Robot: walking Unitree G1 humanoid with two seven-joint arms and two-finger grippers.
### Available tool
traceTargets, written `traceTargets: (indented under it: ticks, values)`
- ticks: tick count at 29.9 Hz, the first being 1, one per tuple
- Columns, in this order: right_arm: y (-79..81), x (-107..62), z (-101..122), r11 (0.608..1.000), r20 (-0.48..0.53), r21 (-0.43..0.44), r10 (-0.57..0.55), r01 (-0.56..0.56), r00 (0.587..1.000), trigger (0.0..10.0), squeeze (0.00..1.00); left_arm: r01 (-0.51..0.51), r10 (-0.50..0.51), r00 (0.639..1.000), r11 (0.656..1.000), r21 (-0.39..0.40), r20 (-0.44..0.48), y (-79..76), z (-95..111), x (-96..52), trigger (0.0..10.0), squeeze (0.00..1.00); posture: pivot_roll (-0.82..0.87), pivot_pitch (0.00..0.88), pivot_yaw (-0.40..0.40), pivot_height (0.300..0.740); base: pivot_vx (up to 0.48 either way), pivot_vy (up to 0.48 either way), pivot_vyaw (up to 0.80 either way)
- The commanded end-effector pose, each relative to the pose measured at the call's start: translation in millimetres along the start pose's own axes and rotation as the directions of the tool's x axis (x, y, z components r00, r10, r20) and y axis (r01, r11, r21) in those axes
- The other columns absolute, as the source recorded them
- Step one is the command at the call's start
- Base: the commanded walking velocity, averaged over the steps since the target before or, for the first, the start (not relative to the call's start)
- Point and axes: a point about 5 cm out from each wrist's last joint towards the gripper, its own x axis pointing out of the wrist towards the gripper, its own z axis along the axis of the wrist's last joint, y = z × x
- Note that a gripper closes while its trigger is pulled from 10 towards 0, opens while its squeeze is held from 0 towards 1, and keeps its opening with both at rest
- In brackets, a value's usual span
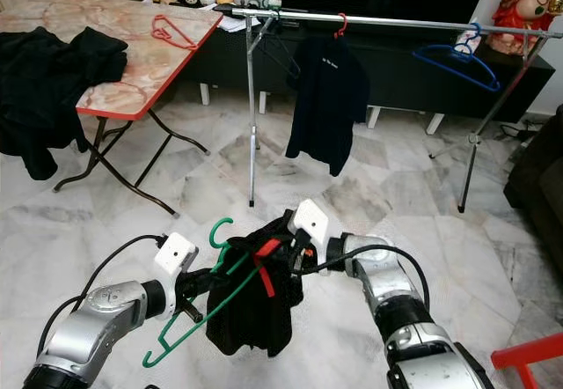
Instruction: Hang hanger
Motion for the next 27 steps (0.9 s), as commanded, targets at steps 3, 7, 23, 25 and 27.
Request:
traceTargets:
  ticks: [3,7,23,25,27]
  values:
    - [3.7,-1.6,4,0.998,0.005,-0.018,0.055,-0.054,0.999,10.0,0.00,0.035,-0.036,0.998,0.999,0.029,0.044,-4.7,11,-0.2,10.0,0.00,0.05,0.000,-0.103,0.740,0.000,0.000,0.00]
    - [8.9,0.7,8,0.994,0.018,-0.039,0.100,-0.099,0.995,10.0,0.00,0.034,-0.036,0.998,0.999,0.031,0.051,-3.9,13,1.0,10.0,0.00,0.05,0.000,-0.104,0.740,0.000,0.000,0.00]
    - [-12.3,-10.3,-1,0.982,-0.119,-0.103,-0.171,0.159,0.978,10.0,0.00,0.009,-0.011,0.996,1.000,0.028,0.087,-0.4,18,1.1,10.0,0.00,0.05,0.000,-0.110,0.740,0.000,0.000,0.00]
    - [-10.6,-10.5,2,0.985,-0.098,-0.104,-0.149,0.139,0.984,10.0,0.00,0.017,-0.019,0.996,1.000,0.022,0.091,-1.1,18,1.1,10.0,0.00,0.04,0.000,-0.108,0.740,0.000,0.000,0.00]
    - [-8.2,-9.7,4,0.989,-0.077,-0.101,-0.114,0.106,0.990,10.0,0.00,0.022,-0.024,0.995,1.000,0.021,0.093,-1.7,18,1.3,10.0,0.00,0.04,0.000,-0.108,0.740,0.000,0.000,0.00]
